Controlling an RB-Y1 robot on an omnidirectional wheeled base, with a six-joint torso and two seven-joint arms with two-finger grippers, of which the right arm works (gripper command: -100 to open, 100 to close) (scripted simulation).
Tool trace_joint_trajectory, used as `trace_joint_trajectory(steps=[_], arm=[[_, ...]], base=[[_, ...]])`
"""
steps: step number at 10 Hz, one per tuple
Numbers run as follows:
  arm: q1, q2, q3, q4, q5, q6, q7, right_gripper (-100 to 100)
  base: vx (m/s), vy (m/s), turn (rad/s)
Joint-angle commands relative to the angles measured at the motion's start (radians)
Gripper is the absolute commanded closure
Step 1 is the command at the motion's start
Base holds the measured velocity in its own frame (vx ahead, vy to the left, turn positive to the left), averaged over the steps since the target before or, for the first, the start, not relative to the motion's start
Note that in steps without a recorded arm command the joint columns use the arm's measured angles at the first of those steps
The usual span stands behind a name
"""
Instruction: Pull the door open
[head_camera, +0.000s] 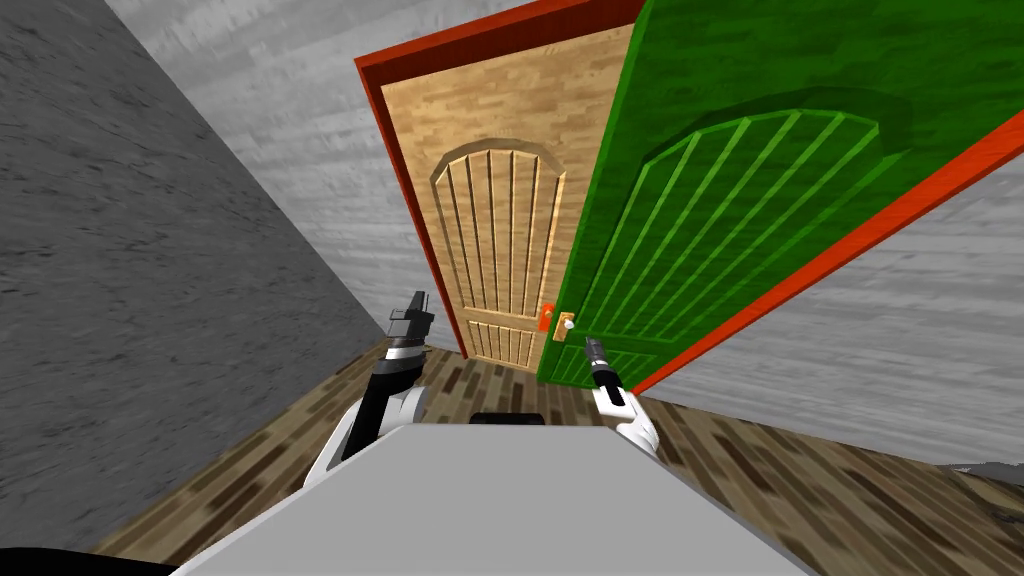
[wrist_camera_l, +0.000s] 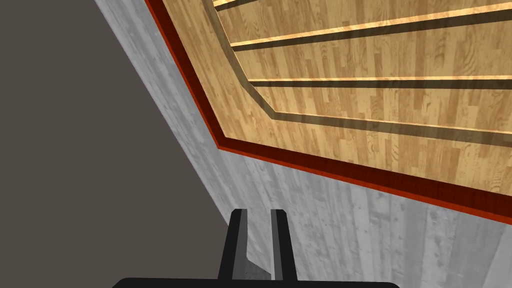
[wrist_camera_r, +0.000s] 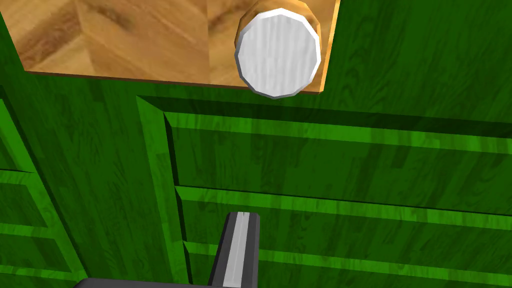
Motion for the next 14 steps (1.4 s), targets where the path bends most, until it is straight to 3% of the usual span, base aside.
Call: trace_joint_trajectory(steps=[1, 5, 9, 14], arm=[[-0.003, 0.0, 0.021, -0.009, 0.006, -0.003, -0.015, -100], [0.0, 0.0, 0.068, -0.044, 0.02, -0.007, -0.05, -100], [0.019, -0.014, 0.01, -0.004, 0.006, 0.0, -0.027, -100], [-0.013, -0.001, 0.025, -0.001, 0.006, -0.006, -0.018, -100]], base=[[-0.2, 0.039, 0.099], [-0.174, 0.047, 0.086], [0.008, -0.088, -0.106], [0.187, -0.011, 0.061]])
